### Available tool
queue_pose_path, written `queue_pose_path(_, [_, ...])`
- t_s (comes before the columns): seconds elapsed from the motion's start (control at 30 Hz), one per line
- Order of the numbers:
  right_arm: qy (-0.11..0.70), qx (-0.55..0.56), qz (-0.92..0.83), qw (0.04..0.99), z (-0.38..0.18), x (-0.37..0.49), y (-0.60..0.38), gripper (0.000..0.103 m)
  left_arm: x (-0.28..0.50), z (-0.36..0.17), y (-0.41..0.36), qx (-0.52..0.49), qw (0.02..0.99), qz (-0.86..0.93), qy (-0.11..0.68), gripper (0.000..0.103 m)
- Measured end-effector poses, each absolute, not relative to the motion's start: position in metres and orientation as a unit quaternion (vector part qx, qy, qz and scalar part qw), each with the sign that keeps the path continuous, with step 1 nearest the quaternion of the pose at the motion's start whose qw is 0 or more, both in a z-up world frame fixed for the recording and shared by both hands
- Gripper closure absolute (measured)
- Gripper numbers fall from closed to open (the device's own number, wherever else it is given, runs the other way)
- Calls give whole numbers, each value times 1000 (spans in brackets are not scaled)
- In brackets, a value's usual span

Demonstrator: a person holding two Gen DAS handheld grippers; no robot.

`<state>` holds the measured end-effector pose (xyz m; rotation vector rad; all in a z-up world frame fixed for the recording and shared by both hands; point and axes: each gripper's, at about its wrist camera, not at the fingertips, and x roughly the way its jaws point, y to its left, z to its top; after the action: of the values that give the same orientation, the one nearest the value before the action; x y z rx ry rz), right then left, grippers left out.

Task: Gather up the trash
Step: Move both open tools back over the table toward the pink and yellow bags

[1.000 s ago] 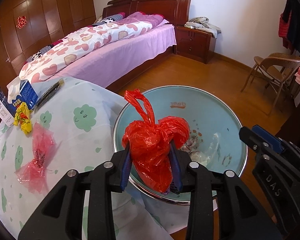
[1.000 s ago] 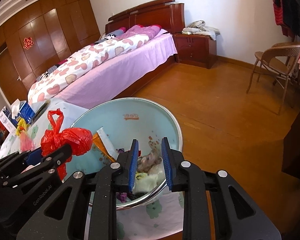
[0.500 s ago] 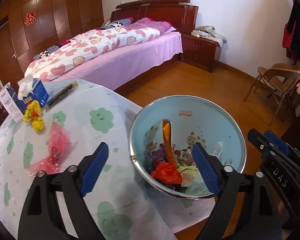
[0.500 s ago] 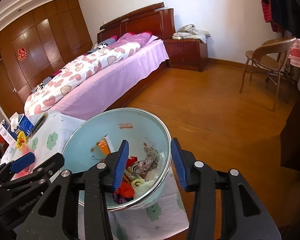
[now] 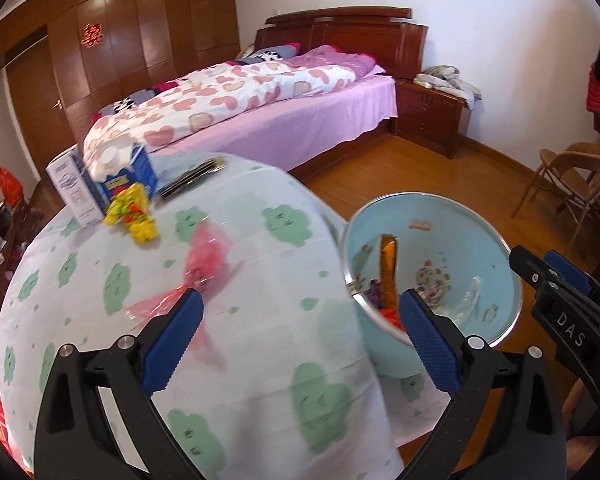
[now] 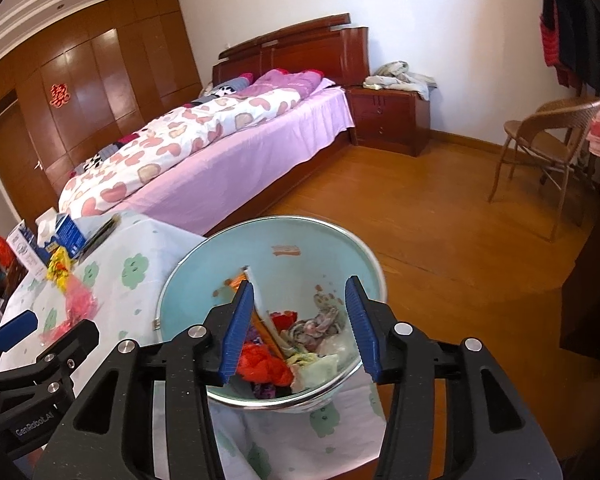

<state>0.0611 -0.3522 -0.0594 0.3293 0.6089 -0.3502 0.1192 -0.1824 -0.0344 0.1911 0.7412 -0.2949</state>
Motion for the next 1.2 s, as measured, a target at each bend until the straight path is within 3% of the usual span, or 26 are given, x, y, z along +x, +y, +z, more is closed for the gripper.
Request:
queue_pose_path(0.1, [298, 152, -168, 927, -58, 62, -339, 41, 117, -35, -172, 91, 917, -141, 361, 7])
queue_pose_path(1.2, [346, 101, -47, 932, -70, 114, -192, 45, 131, -78, 59, -21, 916, 36, 398, 7])
